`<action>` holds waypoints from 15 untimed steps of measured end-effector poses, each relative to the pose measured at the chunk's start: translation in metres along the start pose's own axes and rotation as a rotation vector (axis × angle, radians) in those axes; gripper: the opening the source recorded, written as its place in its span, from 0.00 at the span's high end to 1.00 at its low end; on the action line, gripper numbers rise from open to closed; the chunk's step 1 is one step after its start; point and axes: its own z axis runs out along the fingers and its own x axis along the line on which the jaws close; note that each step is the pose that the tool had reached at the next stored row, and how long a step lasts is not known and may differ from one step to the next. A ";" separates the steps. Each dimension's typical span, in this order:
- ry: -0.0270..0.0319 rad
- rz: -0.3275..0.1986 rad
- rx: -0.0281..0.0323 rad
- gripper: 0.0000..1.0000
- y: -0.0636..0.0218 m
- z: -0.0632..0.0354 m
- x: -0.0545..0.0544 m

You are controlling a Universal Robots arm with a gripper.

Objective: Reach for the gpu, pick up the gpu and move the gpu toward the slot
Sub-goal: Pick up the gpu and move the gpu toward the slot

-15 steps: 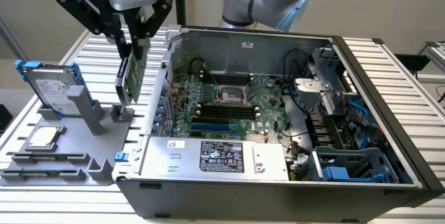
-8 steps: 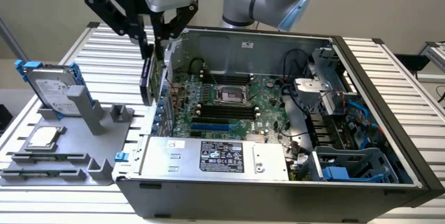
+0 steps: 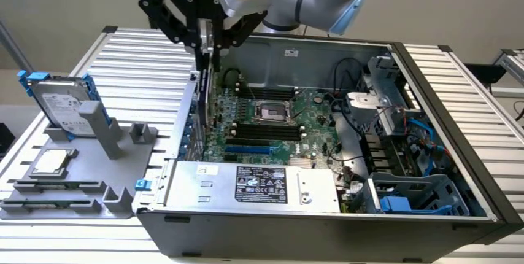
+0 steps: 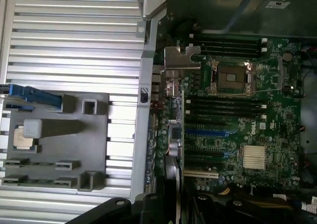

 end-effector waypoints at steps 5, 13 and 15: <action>0.0011 0.000 0.0000 0.74 0.0069 0.0076 -0.022; 0.0016 0.000 0.0000 0.74 0.0235 0.0225 -0.056; 0.0017 0.000 0.0000 0.74 0.0275 0.0262 -0.064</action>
